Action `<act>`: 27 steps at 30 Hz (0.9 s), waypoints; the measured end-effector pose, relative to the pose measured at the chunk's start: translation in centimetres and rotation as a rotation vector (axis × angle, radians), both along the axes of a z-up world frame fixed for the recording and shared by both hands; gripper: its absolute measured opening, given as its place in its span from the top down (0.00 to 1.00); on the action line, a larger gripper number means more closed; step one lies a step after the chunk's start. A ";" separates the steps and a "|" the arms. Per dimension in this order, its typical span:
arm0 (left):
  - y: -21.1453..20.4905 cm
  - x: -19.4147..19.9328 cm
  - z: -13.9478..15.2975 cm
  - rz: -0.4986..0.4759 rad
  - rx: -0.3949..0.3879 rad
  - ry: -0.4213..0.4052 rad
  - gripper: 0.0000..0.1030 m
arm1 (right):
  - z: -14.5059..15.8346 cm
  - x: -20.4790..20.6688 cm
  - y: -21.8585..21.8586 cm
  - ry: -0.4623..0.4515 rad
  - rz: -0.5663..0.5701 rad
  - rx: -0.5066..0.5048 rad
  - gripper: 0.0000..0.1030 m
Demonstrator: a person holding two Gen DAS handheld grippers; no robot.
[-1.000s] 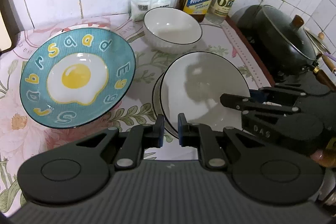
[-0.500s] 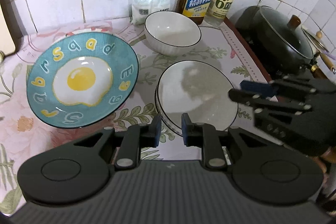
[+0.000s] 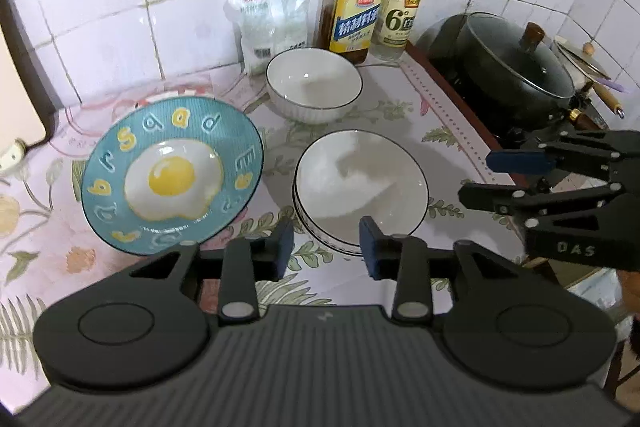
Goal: Organize plates and bowls
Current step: 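Move both grippers to the rim of the remaining white bowl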
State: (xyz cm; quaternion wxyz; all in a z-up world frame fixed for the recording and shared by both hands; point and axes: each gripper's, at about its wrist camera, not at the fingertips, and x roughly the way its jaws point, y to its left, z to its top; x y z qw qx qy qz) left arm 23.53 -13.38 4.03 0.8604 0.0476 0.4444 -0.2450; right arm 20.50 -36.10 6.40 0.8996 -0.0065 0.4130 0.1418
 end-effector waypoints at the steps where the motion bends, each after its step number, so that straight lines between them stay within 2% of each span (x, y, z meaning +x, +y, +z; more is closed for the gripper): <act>1: 0.1 0.1 0.3 -0.001 0.001 -0.006 0.61 | 0.3 -0.1 -0.1 -0.003 0.004 0.003 0.54; 9: 0.6 2.4 2.1 -0.001 0.025 -0.047 0.60 | 3.9 -0.2 -0.8 -0.062 0.042 0.037 0.50; 13: 0.2 4.7 1.6 0.019 -0.006 -0.085 0.60 | 4.4 1.0 -0.9 -0.095 0.041 0.043 0.46; 19: -1.3 9.3 -1.3 0.042 -0.031 -0.061 0.60 | 2.7 4.3 -1.2 -0.076 0.015 0.099 0.46; 27: -3.0 14.4 -4.6 0.091 -0.038 -0.082 0.60 | -1.2 9.8 -2.3 -0.010 -0.051 0.164 0.46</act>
